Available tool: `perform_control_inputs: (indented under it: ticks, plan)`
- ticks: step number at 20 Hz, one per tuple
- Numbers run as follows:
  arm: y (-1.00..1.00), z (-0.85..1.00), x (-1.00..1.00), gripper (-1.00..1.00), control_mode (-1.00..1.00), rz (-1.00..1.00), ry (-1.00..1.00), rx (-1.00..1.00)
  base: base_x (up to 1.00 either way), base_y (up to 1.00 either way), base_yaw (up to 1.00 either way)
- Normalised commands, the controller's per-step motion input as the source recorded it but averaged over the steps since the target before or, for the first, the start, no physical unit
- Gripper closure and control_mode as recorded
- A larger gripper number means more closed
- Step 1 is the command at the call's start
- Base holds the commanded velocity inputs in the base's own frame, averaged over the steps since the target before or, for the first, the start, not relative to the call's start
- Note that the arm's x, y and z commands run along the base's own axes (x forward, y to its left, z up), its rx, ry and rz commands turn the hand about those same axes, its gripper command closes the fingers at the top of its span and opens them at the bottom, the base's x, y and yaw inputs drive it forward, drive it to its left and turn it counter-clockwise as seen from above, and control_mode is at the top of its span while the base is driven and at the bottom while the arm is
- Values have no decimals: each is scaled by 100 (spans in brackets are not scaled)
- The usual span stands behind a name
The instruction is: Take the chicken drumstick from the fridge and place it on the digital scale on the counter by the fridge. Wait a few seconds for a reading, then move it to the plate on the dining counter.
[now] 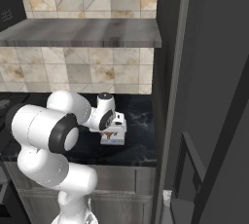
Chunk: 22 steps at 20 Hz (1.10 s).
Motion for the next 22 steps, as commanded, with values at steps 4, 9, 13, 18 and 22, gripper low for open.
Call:
perform_control_inputs:
  ticks: [4,9,13,18,22]
  plan:
    - [0,0,0,100,-100,0,0,0,0,0,0]
    - [0,0,0,100,-100,0,0,0,0,0,0]
    - [-1,0,-4,100,-100,0,0,0,0,0,0]
    - [0,47,-71,100,-100,0,0,1,0,0,0]
    - [-1,93,-96,100,-100,0,-2,4,0,0,0]
